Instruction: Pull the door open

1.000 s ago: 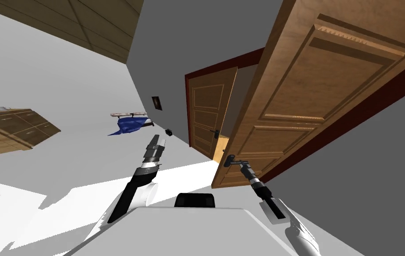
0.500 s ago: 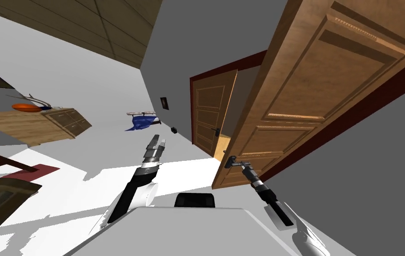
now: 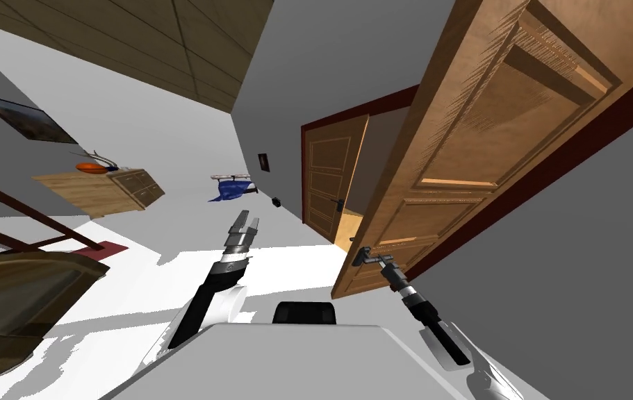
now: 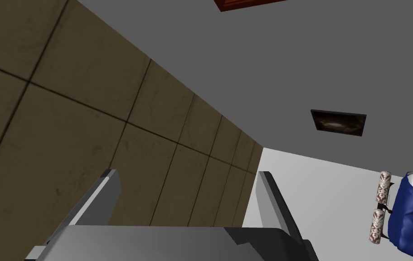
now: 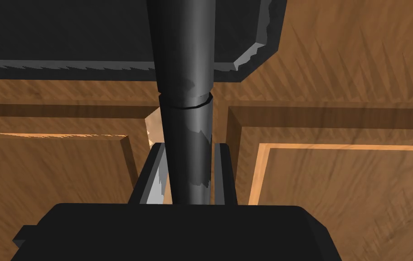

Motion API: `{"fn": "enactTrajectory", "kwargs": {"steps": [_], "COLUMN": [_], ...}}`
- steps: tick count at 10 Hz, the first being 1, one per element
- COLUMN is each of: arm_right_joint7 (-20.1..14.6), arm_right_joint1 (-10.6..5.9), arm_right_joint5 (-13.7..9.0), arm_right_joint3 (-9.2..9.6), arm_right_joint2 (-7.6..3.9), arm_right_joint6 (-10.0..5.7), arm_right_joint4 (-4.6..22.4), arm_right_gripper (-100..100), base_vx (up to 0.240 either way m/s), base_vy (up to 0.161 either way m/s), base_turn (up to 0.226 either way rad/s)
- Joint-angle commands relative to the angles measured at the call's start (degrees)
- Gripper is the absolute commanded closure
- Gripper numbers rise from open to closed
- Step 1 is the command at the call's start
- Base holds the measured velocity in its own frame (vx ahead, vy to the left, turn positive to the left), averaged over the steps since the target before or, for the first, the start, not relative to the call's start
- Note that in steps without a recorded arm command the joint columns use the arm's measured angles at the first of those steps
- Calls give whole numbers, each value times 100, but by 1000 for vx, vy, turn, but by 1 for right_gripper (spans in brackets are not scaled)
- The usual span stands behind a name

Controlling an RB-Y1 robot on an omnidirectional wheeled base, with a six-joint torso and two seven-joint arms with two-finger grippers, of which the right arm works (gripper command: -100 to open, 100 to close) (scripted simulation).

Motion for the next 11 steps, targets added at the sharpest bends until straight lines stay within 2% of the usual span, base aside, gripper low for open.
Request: {"fn": "enactTrajectory", "kwargs": {"steps": [1, 8, 10, 11], "arm_right_joint7": [-31, -168, -196, -171], "arm_right_joint1": [5, 75, 89, 44], "arm_right_joint5": [21, 98, 114, 90], "arm_right_joint3": [20, 11, 9, -43], "arm_right_joint2": [-17, -153, -181, -199], "arm_right_joint6": [-126, -654, -763, -699], "arm_right_joint4": [40, 280, 330, 357], "arm_right_gripper": [100, 100, 100, 100], "base_vx": [-202, -184, -184, -76], "base_vy": [-84, -83, -80, -39], "base_turn": [173, 137, 113, 16]}}
